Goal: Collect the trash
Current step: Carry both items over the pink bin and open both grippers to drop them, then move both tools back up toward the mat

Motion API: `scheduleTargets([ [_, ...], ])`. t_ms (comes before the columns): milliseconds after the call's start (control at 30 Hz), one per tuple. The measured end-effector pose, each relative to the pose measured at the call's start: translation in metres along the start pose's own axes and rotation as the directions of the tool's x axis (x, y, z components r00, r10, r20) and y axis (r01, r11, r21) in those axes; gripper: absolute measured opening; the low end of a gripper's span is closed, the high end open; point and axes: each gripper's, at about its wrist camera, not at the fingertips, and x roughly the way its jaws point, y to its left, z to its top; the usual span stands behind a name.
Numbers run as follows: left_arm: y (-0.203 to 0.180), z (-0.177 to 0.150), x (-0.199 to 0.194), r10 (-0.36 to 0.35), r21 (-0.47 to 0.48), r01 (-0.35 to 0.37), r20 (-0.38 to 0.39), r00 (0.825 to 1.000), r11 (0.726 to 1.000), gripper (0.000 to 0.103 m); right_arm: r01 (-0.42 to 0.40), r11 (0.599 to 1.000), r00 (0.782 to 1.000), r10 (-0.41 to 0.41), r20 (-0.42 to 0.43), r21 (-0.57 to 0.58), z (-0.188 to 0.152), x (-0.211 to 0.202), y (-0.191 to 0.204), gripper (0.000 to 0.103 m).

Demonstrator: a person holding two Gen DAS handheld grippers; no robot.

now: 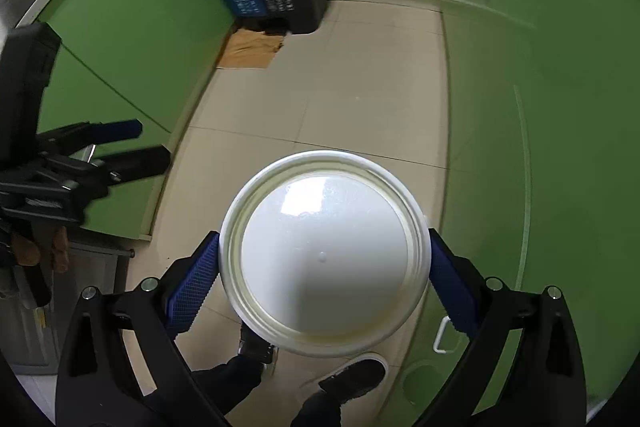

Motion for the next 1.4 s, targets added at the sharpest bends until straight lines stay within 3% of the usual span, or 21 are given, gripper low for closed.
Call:
scheduleTargets([
  [100,0.008,0.0,-0.007,0.012,-0.013,-0.012,0.019,1.0,1.0,0.097,-0.034,0.999,0.999,0.034,-0.024,0.005,0.006,0.014,0.003,0.1],
  [333,0.01,0.002,-0.014,0.021,-0.026,-0.02,0.035,0.999,0.999,0.097,-0.025,1.0,0.999,0.025,-0.032,-0.002,0.011,0.017,0.005,0.1],
  [600,-0.017,0.011,-0.055,0.005,0.002,-0.005,0.03,1.0,1.0,0.097,-0.009,1.0,1.0,0.01,-0.006,0.029,0.016,-0.042,0.005,0.1],
  [800,-0.058,0.031,-0.127,-0.009,0.06,0.006,0.04,0.999,0.998,0.097,0.003,0.998,0.999,-0.006,0.051,0.058,0.026,-0.138,0.01,0.1],
  [1100,-0.153,0.072,-0.26,-0.052,0.185,0.039,0.069,0.996,0.982,0.097,0.036,0.985,0.982,-0.066,0.176,0.171,0.032,-0.336,0.005,0.1],
  [1200,-0.19,0.085,-0.294,-0.069,0.251,0.048,0.076,0.995,0.967,0.097,0.055,0.974,0.971,-0.104,0.216,0.221,0.023,-0.391,-0.006,0.1],
  [1400,-0.262,0.101,-0.325,-0.148,0.376,0.104,0.088,0.985,0.921,0.097,0.108,0.935,0.933,-0.213,0.29,0.338,-0.01,-0.47,-0.044,0.1],
])
